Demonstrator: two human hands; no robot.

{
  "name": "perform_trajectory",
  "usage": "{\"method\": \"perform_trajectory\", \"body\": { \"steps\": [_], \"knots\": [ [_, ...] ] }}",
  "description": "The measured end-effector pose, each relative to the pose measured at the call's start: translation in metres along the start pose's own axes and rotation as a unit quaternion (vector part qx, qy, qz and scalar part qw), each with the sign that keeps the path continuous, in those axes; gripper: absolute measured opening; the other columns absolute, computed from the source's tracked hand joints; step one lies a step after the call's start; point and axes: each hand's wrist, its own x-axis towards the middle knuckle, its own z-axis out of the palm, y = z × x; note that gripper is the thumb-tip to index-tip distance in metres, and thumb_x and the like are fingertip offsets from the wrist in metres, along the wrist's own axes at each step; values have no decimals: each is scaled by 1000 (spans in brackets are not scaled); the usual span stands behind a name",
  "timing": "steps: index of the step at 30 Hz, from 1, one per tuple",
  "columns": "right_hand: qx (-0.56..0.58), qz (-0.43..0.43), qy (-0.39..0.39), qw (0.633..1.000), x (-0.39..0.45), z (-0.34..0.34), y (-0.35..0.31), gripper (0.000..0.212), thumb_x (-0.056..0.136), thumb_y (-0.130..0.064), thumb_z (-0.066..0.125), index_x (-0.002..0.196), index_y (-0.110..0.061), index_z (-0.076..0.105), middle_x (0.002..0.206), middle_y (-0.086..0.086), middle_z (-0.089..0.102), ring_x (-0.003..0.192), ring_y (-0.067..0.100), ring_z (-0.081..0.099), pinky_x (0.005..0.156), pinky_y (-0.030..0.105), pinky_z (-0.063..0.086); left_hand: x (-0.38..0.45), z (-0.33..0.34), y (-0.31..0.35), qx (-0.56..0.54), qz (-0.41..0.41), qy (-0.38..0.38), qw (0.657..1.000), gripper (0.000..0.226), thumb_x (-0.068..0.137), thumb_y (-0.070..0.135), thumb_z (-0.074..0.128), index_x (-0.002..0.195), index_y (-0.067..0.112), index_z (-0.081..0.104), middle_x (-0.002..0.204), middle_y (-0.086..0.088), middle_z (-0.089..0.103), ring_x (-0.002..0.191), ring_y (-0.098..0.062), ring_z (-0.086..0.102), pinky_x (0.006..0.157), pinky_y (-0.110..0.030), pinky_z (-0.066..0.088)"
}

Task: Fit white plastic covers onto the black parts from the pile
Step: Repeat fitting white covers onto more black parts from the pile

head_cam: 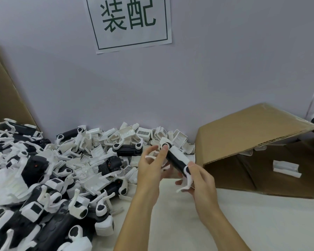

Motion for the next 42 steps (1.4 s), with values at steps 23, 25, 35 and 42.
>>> {"method": "perform_trajectory", "body": {
  "steps": [23, 25, 35, 42],
  "knots": [
    [-151, 194, -11, 969, -11, 17, -12, 36, 100, -33, 49, 80, -13, 71, 55, -2, 65, 42, 13, 58, 39, 18, 34, 10, -32, -18, 125, -10, 59, 990, 22, 101, 35, 55, 106, 15, 60, 97, -3, 68, 61, -15, 71, 51, -27, 55],
    [-74, 263, 16, 962, -7, 21, -18, 34, 98, -32, 49, 90, -6, 71, 60, 6, 67, 42, 20, 56, 40, 20, 31, 9, -35, -20, 94, -18, 91, 991, 22, 105, 32, 44, 109, 18, 60, 104, -1, 65, 65, -20, 71, 51, -28, 54],
    [348, 21, 14, 937, 62, -16, -171, 64, 102, -50, 27, 149, -6, 34, 139, 27, 45, 120, 46, 53, 93, 44, 51, 10, -33, -28, 117, 29, 110, 987, 27, 108, 20, 35, 100, 21, 60, 106, -7, 64, 69, -28, 66, 63, -35, 52],
    [-16, 134, 25, 991, 21, -11, -61, 30, 102, -8, 42, 107, 8, 67, 74, 15, 71, 58, 21, 65, 55, 25, 47, 12, -29, -39, 177, 24, 100, 979, 25, 106, 15, 40, 94, 17, 62, 90, -7, 70, 62, -21, 64, 59, -30, 49]
  ]
}}
